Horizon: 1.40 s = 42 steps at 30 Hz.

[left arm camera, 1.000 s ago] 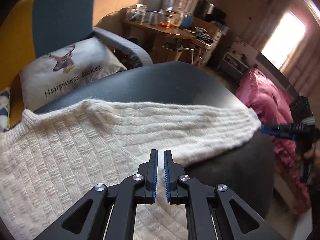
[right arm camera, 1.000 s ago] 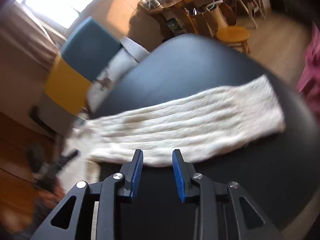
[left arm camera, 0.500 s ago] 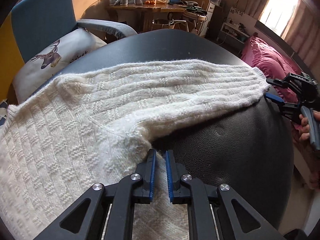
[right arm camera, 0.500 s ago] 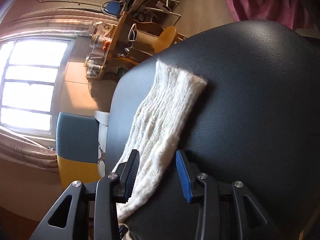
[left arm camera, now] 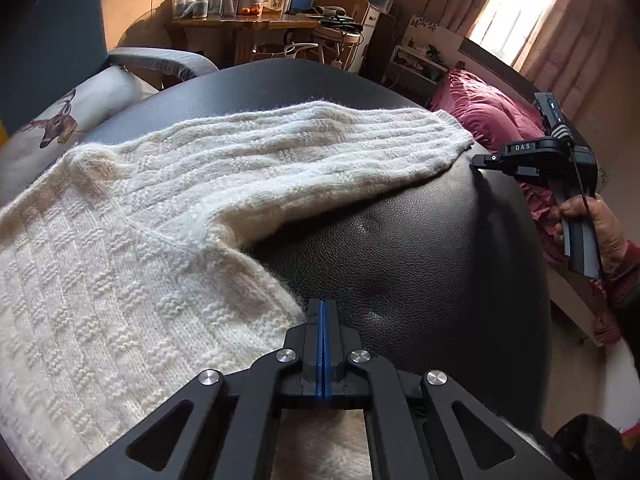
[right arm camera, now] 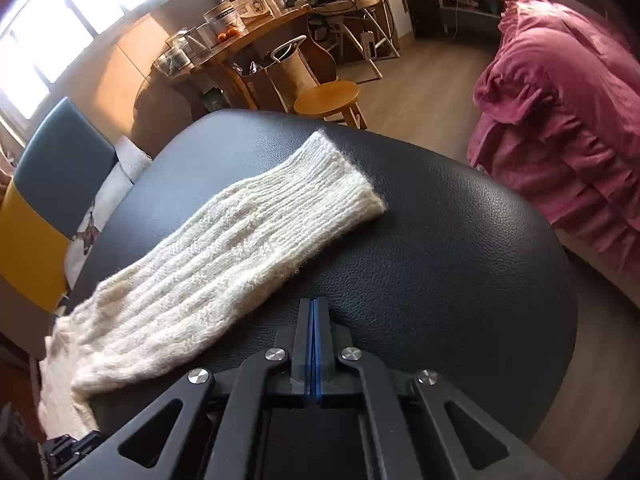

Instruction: Fold clothes

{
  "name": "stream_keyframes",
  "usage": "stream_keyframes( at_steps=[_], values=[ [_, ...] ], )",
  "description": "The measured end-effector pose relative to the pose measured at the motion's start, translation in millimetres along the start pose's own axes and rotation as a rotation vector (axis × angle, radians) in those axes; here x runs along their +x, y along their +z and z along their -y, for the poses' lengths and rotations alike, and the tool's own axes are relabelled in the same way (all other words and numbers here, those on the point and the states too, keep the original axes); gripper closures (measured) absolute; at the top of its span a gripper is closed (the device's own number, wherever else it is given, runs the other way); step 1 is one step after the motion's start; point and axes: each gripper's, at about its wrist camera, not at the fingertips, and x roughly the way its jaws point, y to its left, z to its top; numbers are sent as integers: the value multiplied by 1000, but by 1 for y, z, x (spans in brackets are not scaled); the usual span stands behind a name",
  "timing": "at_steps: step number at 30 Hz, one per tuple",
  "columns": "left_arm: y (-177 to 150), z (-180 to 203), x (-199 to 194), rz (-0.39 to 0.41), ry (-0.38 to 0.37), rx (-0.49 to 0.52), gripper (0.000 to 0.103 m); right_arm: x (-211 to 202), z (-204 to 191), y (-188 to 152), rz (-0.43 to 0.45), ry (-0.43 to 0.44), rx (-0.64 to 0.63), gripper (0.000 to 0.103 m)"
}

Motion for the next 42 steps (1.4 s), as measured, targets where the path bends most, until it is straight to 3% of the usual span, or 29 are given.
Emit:
stream_keyframes(
  at_steps=[1,3,5,9,14,19,25,27,28,32,35,39,42],
  values=[
    [2,-6,-5,12,-26,-41,103,-3,5,2,0,60,39,96],
    [2,-16,-16,34,-43,-99,103,-8,16,5,-6,205,130,80],
    [0,-22,-24,43,-33,-123,103,-11,26,8,-13,310,227,78],
    [-5,-26,-29,32,-24,-146,103,2,39,13,-42,326,371,72],
    [-16,-26,-27,22,-28,-165,103,20,36,19,-20,278,388,72],
    [-21,-36,-24,23,-59,-216,103,43,38,17,-25,418,500,73],
    [-24,-37,-24,31,-63,-221,102,52,19,26,-83,387,391,84],
    [-25,-36,-24,32,-60,-220,102,52,14,26,-80,355,368,97],
    [-25,-35,-25,32,-55,-215,102,50,11,27,-78,339,359,97],
    [-27,-30,-27,34,-27,-182,102,3,-25,24,28,217,114,98],
    [-26,-32,-26,29,-31,-188,102,9,-25,13,-16,56,27,98],
    [-20,-33,-31,17,-33,-188,102,13,-13,5,-34,40,37,98],
    [-8,-43,-46,50,-21,-207,102,14,-11,6,-38,41,26,99]
  ],
)
